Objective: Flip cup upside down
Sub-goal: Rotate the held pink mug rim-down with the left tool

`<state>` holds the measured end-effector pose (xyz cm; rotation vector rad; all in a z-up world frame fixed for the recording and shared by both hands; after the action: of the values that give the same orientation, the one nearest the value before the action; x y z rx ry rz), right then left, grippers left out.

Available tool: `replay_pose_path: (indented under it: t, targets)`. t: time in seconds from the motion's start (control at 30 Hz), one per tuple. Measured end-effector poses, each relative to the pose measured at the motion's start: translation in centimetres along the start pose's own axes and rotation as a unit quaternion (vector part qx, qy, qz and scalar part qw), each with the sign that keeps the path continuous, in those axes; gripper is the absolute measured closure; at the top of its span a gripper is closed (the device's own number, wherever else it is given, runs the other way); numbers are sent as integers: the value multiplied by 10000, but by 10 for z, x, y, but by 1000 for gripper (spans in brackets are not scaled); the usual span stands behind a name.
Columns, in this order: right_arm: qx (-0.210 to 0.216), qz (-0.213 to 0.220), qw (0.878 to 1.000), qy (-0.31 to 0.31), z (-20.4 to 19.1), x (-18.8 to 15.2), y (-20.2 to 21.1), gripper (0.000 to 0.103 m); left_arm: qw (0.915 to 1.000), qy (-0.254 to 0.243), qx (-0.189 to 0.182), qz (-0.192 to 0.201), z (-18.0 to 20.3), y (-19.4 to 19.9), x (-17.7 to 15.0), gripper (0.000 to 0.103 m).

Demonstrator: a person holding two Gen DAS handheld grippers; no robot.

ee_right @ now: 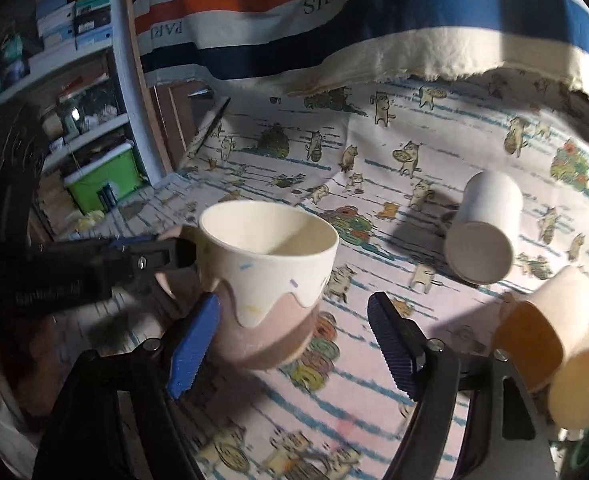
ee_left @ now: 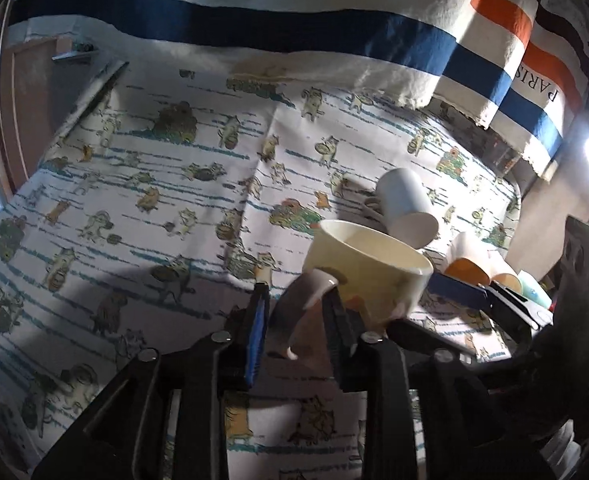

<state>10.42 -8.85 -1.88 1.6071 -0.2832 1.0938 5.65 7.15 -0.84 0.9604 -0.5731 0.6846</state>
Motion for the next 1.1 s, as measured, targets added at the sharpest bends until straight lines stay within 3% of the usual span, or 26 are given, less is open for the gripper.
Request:
replay_pose_path:
  t: [0.07, 0.23, 0.33, 0.4, 0.47, 0.63, 0.73, 0.77, 0.8, 0.83, 0.93, 1.0, 1.1]
  targets:
    - [-58, 40, 9999, -128, 2, 7, -5, 25, 9999, -47, 13, 93, -1, 3, 2, 63]
    - [-25, -45, 9998, -191, 2, 13, -18, 31, 9996, -161, 140, 177, -3, 5, 8, 61]
    - [107, -68, 9997, -184, -1, 12, -21, 38, 9994, -146, 253, 182, -10, 1, 11, 61]
    - [147, -176, 9997, -114, -5, 11, -26, 53, 9993, -100, 330, 169, -15, -2, 12, 61]
    - [223, -275, 9993, -82, -7, 10, -31, 58, 9994, -52, 310, 130, -19, -5, 11, 61]
    - [201, -251, 9994, -129, -5, 10, -29, 59, 9994, -97, 319, 86, -18, -6, 7, 61]
    - [181, -286, 9991, -250, 2, 12, -27, 55, 9993, -136, 299, 153, -16, 0, 6, 58]
    - [164, -303, 9990, -300, 4, 12, -26, 45, 9992, -176, 318, 179, -14, 3, 6, 56]
    - [134, -266, 9989, -376, 7, 13, -24, 34, 9990, -214, 347, 209, -12, 6, 7, 46]
    - [97, -205, 9989, -404, 9, 14, -21, 31, 9987, -247, 377, 250, -10, 8, 8, 37]
    - [54, -96, 9994, -339, 12, 16, -17, 29, 9976, -363, 515, 280, -6, 12, 16, 36]
    - [69, -29, 9997, -246, 12, 15, -16, 18, 9972, -324, 617, 284, -6, 12, 23, 35]
    - [278, -37, 9996, 16, 5, 12, -19, 17, 9963, -252, 789, 246, -10, 8, 32, 34]
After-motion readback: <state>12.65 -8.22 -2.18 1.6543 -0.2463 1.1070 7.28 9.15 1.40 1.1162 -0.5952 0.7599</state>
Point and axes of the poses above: each gripper's, at about its wrist camera, not at the fingertips, and y roughly against the way its jaws point, z to its right, x to its top, the point moved 2 cm from there along -y, roughly the way its jaws point, and after that the axes turned 15 degrees about -x, right-handed, at the moved point
